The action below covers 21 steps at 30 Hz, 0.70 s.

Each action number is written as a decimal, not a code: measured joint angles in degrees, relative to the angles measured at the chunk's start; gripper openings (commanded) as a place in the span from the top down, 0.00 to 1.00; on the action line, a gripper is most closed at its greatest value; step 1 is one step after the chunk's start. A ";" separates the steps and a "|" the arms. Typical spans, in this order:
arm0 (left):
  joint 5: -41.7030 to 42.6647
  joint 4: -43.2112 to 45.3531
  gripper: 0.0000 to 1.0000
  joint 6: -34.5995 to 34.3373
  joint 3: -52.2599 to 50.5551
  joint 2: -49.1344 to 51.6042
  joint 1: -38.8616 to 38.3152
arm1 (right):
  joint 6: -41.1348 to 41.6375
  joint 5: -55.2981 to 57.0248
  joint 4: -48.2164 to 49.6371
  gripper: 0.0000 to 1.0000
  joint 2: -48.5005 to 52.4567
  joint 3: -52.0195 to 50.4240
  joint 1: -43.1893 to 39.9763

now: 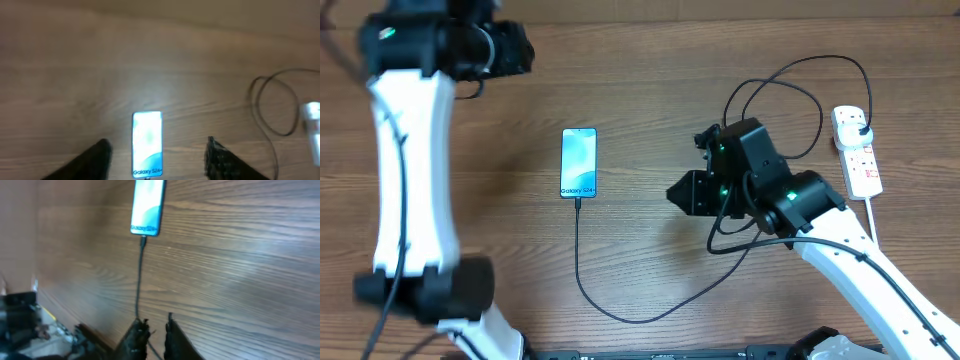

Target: Plug charger to phone and switch on socket

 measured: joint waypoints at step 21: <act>2.45 -1.51 0.00 -1.66 0.26 -8.68 0.00 | -4.52 0.33 -14.12 0.96 -3.76 9.51 -37.79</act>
